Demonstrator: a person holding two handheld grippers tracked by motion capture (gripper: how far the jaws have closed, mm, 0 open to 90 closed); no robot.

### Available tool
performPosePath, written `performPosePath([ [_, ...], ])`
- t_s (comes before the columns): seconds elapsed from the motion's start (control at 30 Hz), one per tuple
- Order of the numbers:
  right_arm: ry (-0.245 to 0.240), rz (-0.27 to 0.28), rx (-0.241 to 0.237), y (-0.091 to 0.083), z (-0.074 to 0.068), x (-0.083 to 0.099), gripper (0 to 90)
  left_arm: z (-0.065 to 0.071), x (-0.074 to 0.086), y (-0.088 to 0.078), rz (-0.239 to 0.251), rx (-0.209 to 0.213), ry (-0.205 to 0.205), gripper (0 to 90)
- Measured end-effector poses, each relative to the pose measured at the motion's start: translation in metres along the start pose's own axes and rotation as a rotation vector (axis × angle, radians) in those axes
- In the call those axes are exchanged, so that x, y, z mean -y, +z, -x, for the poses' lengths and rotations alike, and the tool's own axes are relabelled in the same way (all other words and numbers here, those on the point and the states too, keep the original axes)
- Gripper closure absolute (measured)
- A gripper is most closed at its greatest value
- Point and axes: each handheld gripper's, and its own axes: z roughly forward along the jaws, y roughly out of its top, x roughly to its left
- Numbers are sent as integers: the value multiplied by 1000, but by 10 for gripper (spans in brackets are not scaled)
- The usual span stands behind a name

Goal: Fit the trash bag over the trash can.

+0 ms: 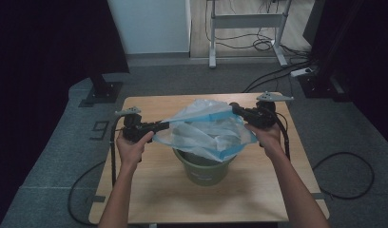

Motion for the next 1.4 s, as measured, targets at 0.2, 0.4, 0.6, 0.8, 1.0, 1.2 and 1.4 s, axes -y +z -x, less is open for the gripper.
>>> performPosePath([
  [0.2, 7, -8, 3, 10, 7, 2, 892, -3, 1, 2, -11, -47, 14, 837],
  [0.4, -22, -22, 17, 17, 7, 4, 891, 1, 2, 6, -53, -149, 70, 867],
  [0.6, -13, -50, 44, 23, 12, 9, 892, 1, 3, 16, -100, -166, 49, 873],
  [0.8, 12, -91, 53, 31, 16, 17, 891, -5, 6, 22, -136, -146, 9, 872],
  [1.0, 36, -111, 46, 38, 17, 21, 891, -7, 10, 24, -142, -129, -1, 866],
  [1.2, 53, -133, 36, 42, 17, 26, 890, -5, 11, 25, -139, -137, 13, 864],
  [1.4, 38, -59, 135, 21, 16, 18, 666, -1, 11, 21, -127, -155, 25, 863],
])
